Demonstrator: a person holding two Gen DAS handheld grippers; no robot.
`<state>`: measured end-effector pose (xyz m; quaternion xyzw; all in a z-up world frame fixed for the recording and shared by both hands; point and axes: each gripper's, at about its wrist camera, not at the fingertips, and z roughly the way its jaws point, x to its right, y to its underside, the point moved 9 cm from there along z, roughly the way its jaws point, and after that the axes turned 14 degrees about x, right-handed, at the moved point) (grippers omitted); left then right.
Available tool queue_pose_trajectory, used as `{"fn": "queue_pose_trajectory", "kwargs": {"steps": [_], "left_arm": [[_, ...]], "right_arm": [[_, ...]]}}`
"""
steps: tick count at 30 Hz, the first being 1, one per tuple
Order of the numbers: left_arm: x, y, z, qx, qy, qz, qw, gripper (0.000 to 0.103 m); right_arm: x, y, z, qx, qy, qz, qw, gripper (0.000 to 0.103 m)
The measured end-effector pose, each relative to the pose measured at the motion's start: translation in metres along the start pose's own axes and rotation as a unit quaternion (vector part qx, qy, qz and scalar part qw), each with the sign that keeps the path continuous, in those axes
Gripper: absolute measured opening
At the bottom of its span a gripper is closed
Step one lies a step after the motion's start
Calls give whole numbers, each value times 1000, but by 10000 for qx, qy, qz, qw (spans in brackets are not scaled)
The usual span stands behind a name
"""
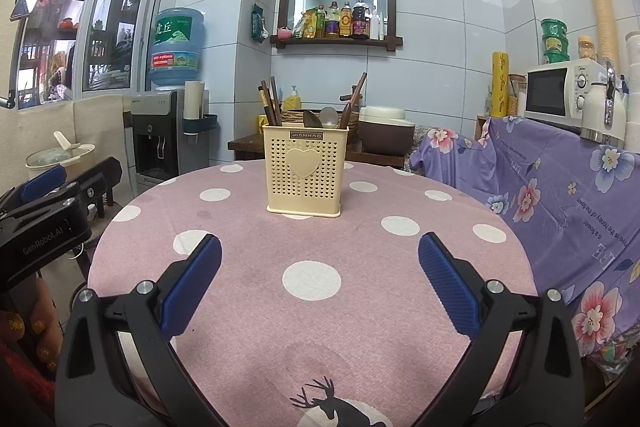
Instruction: Organize utensils
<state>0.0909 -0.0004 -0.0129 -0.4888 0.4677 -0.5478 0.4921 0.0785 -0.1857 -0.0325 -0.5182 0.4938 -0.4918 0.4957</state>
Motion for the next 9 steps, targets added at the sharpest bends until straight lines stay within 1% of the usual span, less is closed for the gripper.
{"fn": "queue_pose_trajectory", "kwargs": {"steps": [9], "left_arm": [[-2, 2, 1, -76, 13, -21, 10000, 98]], "right_arm": [[0, -1, 0, -8, -3, 7, 10000, 97]]}}
